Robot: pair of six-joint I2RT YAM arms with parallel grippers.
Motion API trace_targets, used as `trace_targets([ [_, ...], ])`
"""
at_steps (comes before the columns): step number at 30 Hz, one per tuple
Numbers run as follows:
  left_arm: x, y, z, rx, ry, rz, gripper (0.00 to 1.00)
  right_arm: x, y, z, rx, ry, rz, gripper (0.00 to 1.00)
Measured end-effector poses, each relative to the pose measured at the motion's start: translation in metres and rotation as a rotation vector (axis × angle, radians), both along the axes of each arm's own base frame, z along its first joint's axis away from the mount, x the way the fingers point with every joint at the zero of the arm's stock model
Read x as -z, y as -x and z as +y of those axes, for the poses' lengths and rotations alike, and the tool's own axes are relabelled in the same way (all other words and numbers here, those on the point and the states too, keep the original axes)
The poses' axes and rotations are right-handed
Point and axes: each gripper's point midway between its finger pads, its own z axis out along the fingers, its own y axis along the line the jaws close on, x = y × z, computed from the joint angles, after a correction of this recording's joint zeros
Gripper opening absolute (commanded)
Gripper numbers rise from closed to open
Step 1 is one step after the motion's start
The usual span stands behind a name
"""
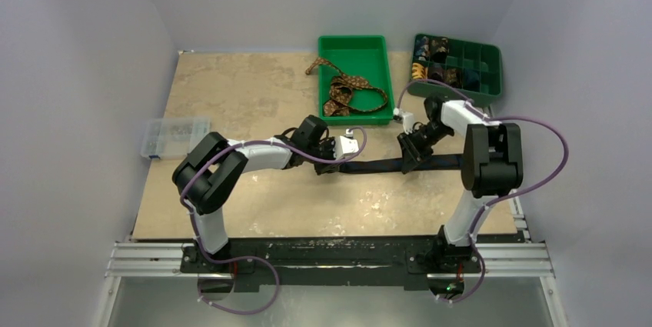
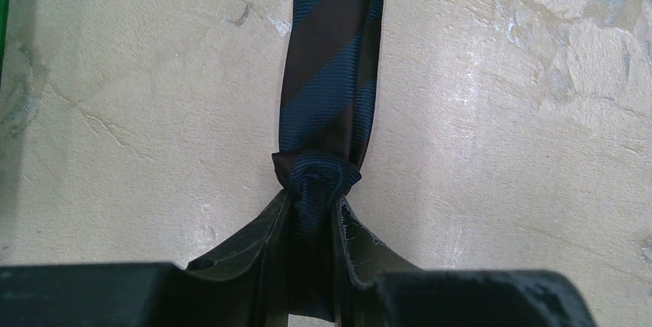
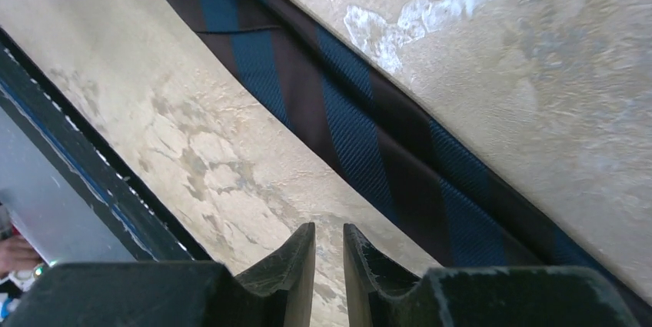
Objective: Roll the ties
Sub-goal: Roll the tie at the center of the board.
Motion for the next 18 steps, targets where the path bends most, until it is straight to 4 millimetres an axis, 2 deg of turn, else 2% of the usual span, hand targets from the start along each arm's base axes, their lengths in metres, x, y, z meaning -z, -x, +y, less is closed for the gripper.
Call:
trace_targets([
  [4,0.0,0.0,0.0,0.0,0.0,0.0,0.15,0.014,0.004,-0.003,-0.008,0.036,0.022,0.2],
  [10,0.0,0.0,0.0,0.0,0.003,-0.004,0.14,0.022,-0.008,-0.008,0.021,0.071,-0.01,0.22],
  [15,0.0,0.0,0.0,0.0,0.004,-0.005,0.15,0.019,-0.009,-0.007,0.034,0.058,-0.003,0.34],
  [18,0.0,0.0,0.0,0.0,0.006,-0.006,0.15,0.006,-0.01,0.006,0.052,-0.02,0.013,0.37],
])
